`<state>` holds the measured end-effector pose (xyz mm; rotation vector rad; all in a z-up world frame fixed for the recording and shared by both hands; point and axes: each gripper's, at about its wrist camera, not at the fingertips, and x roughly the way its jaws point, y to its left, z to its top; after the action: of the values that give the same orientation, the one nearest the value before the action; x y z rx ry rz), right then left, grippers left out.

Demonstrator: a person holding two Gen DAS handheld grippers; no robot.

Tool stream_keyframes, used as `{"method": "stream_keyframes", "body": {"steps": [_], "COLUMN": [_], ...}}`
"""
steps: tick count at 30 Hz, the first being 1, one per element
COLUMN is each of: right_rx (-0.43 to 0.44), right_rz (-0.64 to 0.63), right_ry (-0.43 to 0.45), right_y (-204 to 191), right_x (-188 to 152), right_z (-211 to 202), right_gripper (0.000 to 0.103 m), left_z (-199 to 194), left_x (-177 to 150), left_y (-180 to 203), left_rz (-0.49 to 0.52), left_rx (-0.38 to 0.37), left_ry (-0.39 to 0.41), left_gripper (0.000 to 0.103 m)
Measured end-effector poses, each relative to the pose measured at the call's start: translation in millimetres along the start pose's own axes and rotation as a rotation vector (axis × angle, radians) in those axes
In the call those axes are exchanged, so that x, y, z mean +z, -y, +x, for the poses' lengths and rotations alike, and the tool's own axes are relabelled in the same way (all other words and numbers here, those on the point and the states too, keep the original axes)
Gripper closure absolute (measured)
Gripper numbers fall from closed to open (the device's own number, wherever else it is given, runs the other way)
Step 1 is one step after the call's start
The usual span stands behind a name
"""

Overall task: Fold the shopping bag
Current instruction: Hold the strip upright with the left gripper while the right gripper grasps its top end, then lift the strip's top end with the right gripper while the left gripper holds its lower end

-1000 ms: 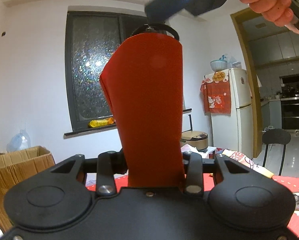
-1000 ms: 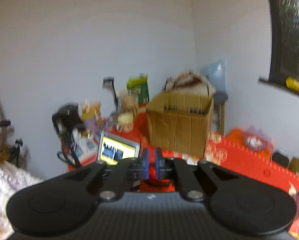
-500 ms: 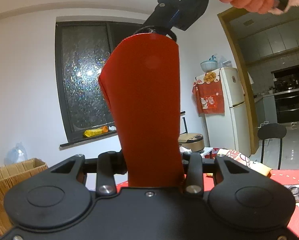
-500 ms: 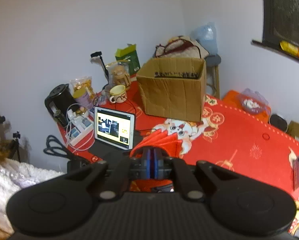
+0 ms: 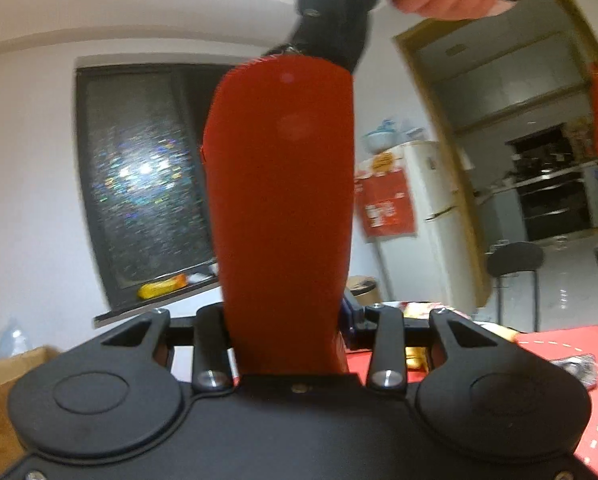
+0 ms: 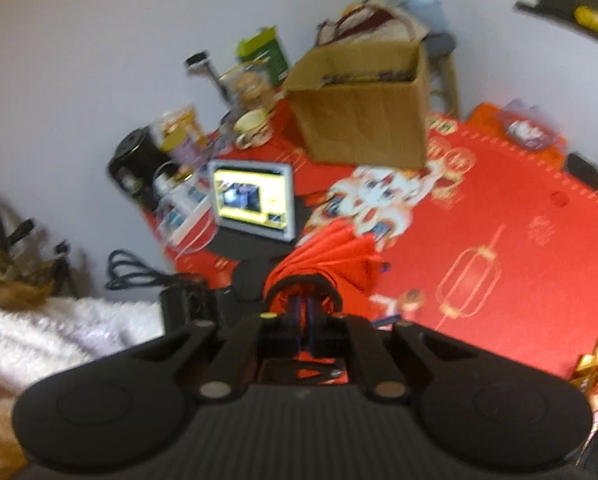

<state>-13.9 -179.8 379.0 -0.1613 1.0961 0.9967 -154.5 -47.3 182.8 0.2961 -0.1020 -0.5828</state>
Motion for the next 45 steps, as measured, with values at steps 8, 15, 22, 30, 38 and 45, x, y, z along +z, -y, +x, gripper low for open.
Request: {"method": "stream_keyframes", "body": {"steps": [8,15,22,30,38,45], "right_rx": [0.083,0.091,0.094,-0.012,-0.011,-0.006], "right_rz": [-0.051,-0.178,-0.204,-0.100,-0.103,-0.114], "right_ry": [0.122,0.434,0.636,0.709,0.671,0.619], "right_y": [-5,-5,5,21,31,32], "right_x": [-15,-57,-79,-84,-72,-61], "right_z": [4,3,-13,4,13,17], "right_gripper": [0.095,0.086,0.073,0.071,0.069,0.067], "left_z": [-3,2,7,21,21,21], "left_x": [0,1,3,4,7,5], "left_y": [0,-6,-17,-27,-30,-24], "left_rz": [-0.034,-0.085,-0.126,-0.169,-0.177,-0.048], "left_rx": [-0.004,0.021,0.074,0.103,0.095,0.103], "left_ry": [0.001,-0.021,-0.059,-0.084,-0.072,-0.058], "left_gripper": [0.064,0.063,0.063,0.062,0.062,0.062]}}
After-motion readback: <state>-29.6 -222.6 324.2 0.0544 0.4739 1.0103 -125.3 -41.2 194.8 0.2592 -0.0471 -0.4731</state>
